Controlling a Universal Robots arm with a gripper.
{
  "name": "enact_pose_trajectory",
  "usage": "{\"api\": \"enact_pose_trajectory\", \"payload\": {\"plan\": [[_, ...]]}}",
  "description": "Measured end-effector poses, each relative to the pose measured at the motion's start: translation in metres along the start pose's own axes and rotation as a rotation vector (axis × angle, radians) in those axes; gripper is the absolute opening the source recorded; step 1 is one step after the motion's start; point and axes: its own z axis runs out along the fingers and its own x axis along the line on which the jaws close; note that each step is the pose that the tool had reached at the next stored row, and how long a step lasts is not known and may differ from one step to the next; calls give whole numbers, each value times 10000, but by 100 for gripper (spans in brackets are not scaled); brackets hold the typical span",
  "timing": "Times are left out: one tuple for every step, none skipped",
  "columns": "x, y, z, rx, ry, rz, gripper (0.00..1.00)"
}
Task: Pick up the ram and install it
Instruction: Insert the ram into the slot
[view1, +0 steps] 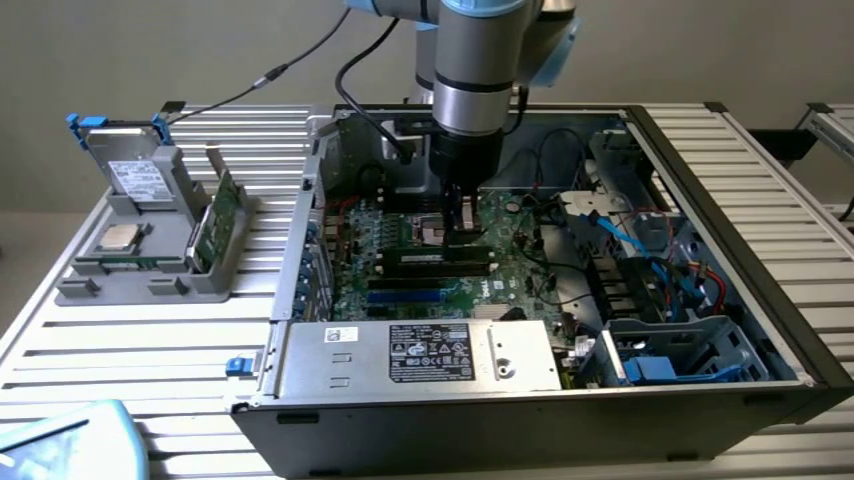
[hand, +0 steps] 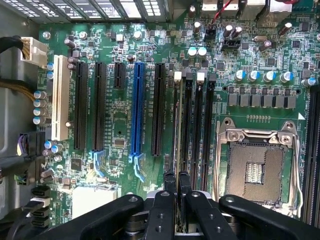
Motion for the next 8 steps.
{"api": "enact_pose_trajectory", "payload": {"plan": [[-1, 0, 4, 0, 0, 0, 14], [-1, 0, 9, -1, 2, 0, 14], [-2, 0, 14, -1, 3, 1, 14], [-2, 0, 17, -1, 5, 1, 14], [-2, 0, 20, -2, 7, 1, 14], [-2, 1, 21, -2, 9, 1, 14], [-2, 2, 22, -2, 9, 1, 14], [-3, 4, 23, -2, 8, 2, 14]]}}
